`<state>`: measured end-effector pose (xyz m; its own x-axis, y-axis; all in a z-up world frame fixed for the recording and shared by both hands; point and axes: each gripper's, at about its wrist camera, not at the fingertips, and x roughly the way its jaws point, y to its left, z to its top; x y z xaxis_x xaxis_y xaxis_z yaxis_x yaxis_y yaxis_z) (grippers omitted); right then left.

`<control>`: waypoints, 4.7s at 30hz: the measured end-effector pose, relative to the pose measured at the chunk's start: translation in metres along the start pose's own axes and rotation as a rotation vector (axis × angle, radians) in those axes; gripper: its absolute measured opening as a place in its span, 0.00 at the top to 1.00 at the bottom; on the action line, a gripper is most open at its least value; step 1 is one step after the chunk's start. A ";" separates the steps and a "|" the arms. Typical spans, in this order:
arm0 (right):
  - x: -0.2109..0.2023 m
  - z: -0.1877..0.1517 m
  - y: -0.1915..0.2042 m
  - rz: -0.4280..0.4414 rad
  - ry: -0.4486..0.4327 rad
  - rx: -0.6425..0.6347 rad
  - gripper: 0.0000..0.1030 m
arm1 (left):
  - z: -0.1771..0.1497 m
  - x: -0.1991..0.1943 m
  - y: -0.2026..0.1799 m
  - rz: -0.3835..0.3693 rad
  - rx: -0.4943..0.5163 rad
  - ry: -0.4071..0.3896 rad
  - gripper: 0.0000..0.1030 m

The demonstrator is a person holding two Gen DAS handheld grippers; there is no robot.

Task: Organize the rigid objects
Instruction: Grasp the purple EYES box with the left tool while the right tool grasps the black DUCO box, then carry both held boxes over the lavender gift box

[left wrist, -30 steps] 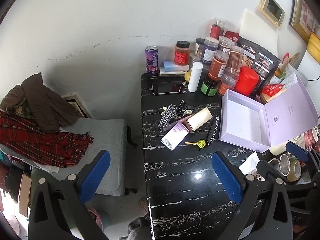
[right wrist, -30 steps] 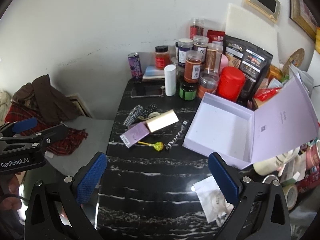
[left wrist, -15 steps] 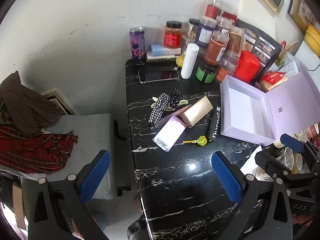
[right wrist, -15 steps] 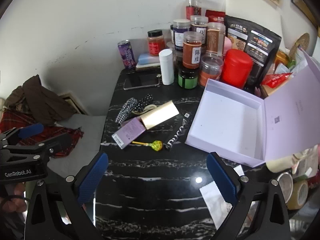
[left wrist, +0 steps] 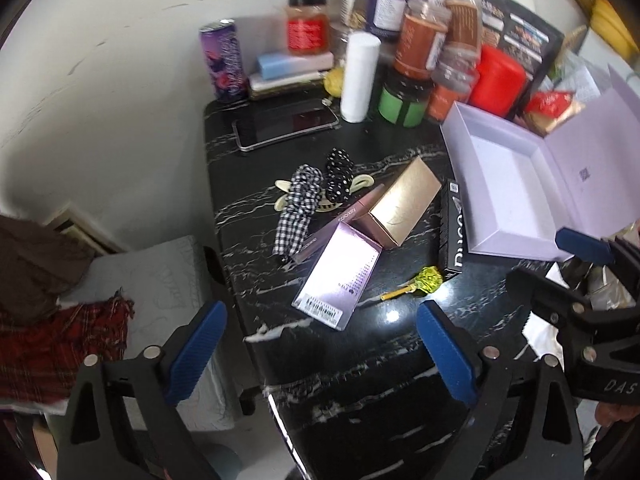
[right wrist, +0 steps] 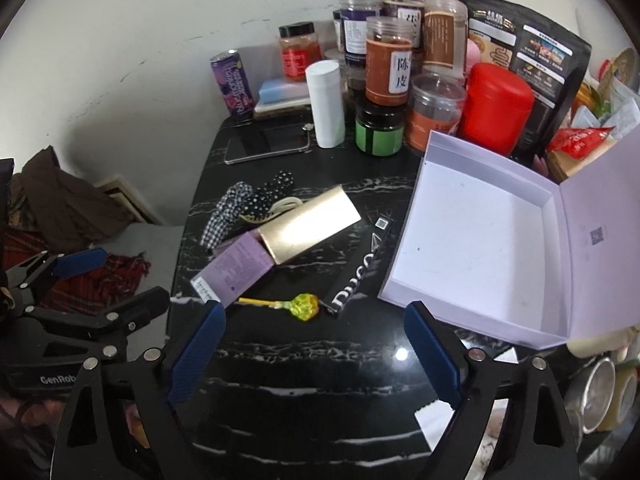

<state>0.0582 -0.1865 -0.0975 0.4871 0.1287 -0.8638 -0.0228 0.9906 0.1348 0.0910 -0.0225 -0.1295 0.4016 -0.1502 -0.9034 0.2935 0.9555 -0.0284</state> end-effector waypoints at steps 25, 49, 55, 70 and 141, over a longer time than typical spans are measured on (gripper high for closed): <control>0.100 -0.003 -0.026 -0.026 0.127 0.128 0.48 | 0.004 0.108 -0.012 0.013 0.125 0.106 0.30; 0.085 -0.050 -0.032 -0.041 0.192 0.092 0.82 | -0.038 0.088 -0.018 -0.067 0.077 0.157 0.47; 0.080 -0.063 -0.028 -0.038 0.208 0.056 0.81 | -0.044 0.088 -0.026 -0.016 0.130 0.154 0.46; 0.104 -0.042 -0.032 -0.051 0.188 0.059 0.75 | -0.029 0.093 -0.030 -0.033 0.145 0.118 0.51; -0.041 -0.009 -0.143 -0.131 0.051 0.200 0.82 | 0.091 0.006 -0.190 -0.237 0.248 -0.059 0.51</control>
<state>0.0341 -0.3334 -0.0860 0.4299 0.0073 -0.9028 0.2136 0.9708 0.1095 0.1165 -0.2278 -0.0912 0.3449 -0.3816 -0.8576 0.5831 0.8031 -0.1228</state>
